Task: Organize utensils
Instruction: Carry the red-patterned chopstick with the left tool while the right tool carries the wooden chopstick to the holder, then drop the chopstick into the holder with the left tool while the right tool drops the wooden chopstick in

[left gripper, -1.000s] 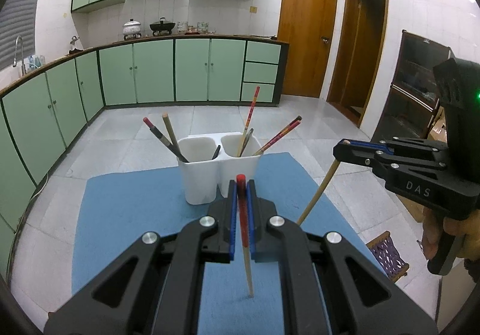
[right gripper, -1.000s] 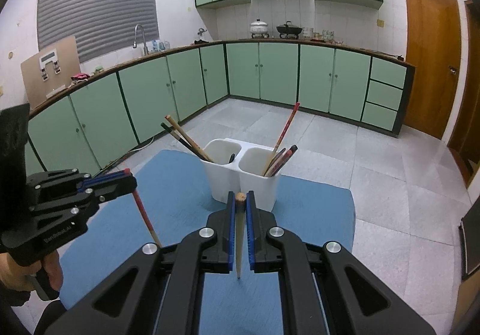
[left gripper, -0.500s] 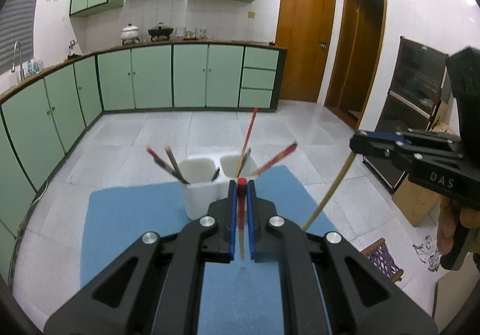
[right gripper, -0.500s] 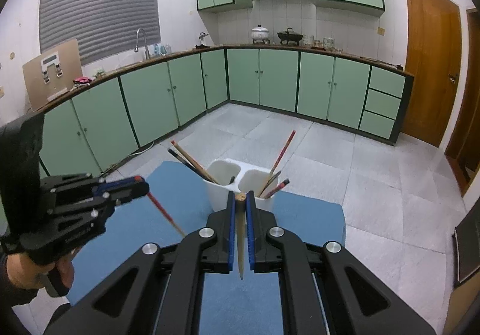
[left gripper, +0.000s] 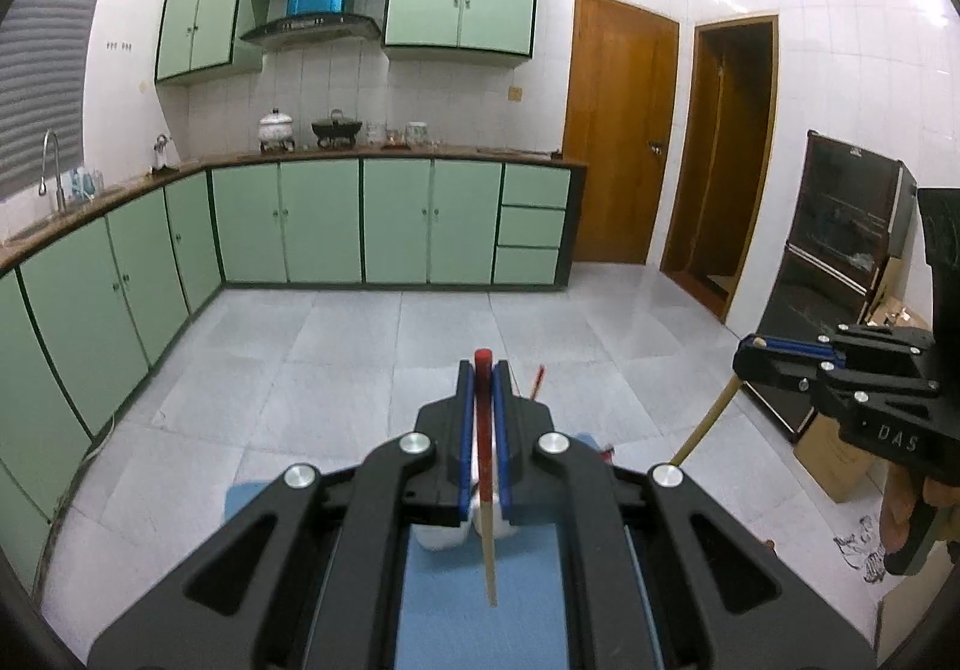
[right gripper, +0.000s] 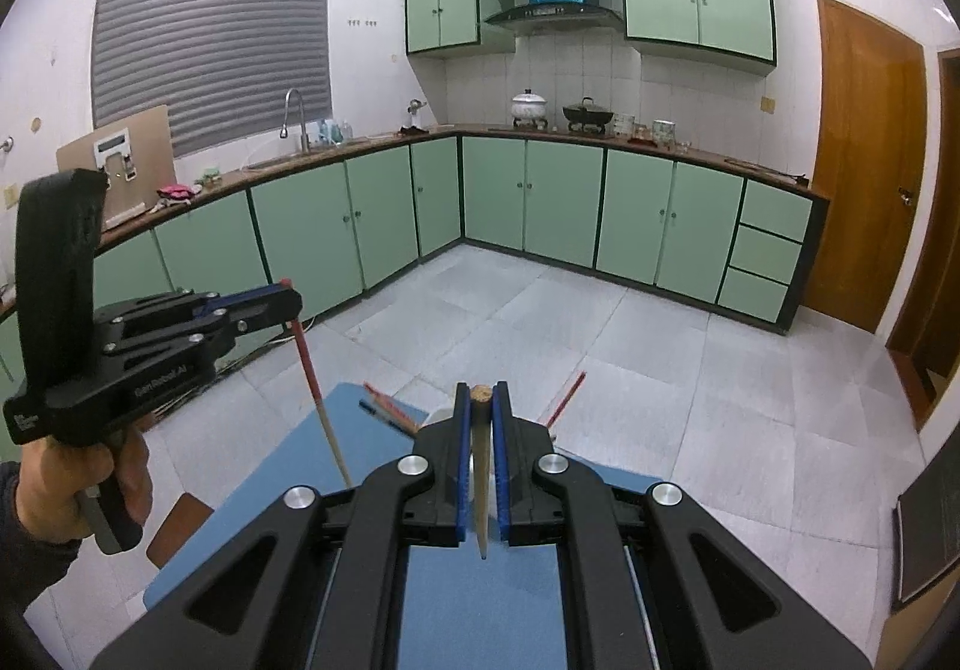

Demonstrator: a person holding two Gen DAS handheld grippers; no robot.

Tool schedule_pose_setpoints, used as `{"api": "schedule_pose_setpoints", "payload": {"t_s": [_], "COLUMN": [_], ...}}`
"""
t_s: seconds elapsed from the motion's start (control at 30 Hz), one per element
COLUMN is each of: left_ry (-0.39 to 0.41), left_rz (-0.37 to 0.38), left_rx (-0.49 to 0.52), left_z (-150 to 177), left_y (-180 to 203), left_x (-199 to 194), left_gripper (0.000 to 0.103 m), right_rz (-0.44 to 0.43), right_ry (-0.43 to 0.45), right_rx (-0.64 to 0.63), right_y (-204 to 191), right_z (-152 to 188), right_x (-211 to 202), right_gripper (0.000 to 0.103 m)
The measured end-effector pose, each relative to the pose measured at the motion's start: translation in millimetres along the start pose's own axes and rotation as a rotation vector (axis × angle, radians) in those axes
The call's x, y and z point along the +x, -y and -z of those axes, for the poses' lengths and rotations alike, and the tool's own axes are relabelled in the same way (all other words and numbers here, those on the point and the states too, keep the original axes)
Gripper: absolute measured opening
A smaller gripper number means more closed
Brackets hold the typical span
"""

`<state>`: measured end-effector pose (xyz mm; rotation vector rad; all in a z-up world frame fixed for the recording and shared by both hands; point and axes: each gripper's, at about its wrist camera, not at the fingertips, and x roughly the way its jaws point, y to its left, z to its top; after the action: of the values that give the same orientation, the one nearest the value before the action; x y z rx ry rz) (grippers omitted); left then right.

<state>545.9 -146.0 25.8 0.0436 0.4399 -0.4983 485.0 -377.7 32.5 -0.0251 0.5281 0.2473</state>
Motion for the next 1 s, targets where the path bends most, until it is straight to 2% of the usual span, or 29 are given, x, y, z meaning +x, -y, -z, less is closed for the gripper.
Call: {"api": "schedule_pose_setpoints", "payload": {"t_s": [0.27,0.47,0.73,1.0], "left_ry": [0.01,0.01,-0.02,-0.1], "left_rz": [-0.027,-0.068,-0.107,-0.096], "left_rx": [-0.017,-0.021,-0.023,-0.046], "left_z": [-35,-41,-27,13], "left_y": [-5,-16,-32,-45], "left_x": [38,76,125,160], "left_gripper": [0.005,0.005,0.005,0.006], "right_rz": [0.014,0.041,0.068,0.09], "right_ry": [-0.018,-0.026,-0.039,-0.093], "right_rx": [0.023,0.028,0.096,0.136], "right_y": [3,6,29,45], "right_z": [-31,-47,-41,-13], "right_x": [40,71,125,179], "right_gripper": [0.007,0.007,0.007,0.007]}}
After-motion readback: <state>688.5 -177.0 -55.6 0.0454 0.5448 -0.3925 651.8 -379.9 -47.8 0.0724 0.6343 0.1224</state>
